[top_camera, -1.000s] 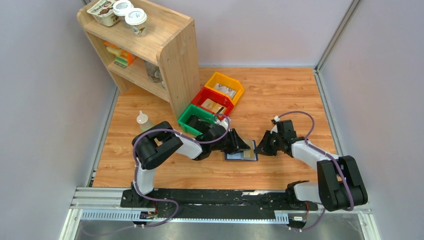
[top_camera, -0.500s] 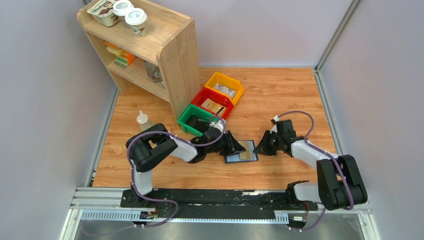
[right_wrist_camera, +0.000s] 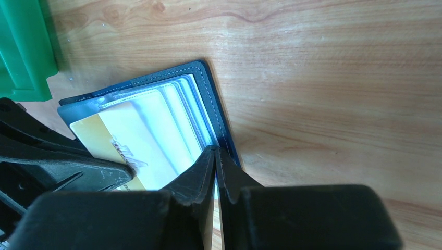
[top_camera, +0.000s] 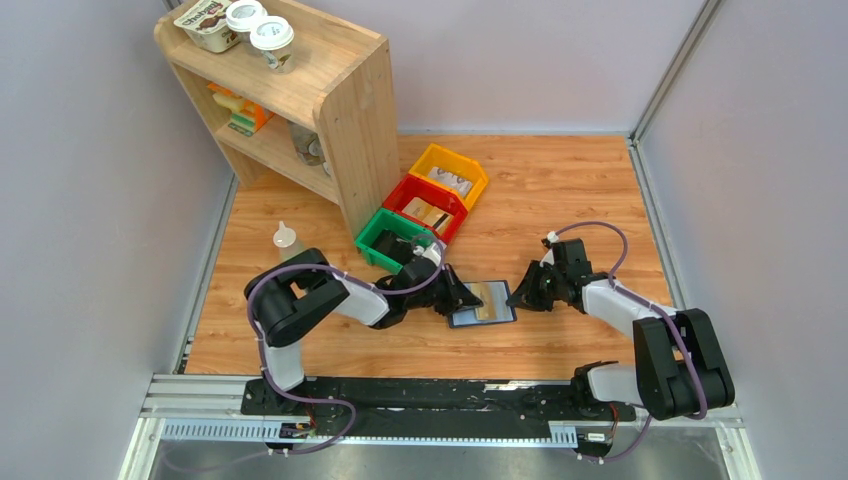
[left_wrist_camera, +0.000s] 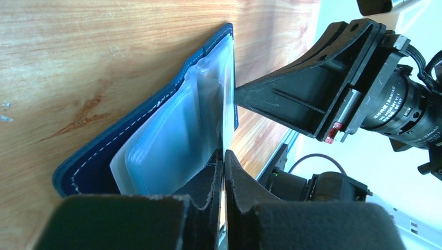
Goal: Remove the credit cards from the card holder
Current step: Remove the credit card from the card holder.
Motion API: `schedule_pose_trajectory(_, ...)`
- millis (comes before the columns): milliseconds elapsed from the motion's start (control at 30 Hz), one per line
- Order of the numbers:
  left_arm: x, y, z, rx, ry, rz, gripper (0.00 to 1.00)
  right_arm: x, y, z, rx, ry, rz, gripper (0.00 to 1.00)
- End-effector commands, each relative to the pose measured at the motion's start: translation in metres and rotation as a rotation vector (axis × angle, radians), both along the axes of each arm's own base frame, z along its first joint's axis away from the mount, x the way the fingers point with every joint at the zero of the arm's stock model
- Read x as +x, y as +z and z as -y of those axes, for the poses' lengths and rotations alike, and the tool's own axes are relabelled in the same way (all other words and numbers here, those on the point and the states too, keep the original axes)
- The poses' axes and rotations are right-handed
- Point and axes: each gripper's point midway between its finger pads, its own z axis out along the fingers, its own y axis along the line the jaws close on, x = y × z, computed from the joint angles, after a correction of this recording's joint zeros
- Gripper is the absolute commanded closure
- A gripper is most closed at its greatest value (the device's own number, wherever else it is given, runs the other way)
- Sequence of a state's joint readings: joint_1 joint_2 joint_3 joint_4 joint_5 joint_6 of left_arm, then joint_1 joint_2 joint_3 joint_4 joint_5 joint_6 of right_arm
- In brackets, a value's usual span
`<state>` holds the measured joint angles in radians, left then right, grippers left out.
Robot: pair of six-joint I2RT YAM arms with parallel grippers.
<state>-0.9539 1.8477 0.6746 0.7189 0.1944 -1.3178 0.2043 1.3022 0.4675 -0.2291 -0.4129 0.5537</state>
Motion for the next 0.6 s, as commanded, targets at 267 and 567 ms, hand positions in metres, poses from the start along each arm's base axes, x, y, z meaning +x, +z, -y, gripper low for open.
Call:
schedule_pose_trajectory(267,0.000,0.023,-0.032,0.212,-0.060,0.162,1.00,-0.016,-0.022,0.014,-0.092,-0.015,-0.084,0.90)
schedule_pose_trajectory(567,0.004,0.063,-0.077,0.516,-0.239,0.368,1.00,-0.014,-0.017,0.013,-0.089,-0.017,-0.058,0.89)
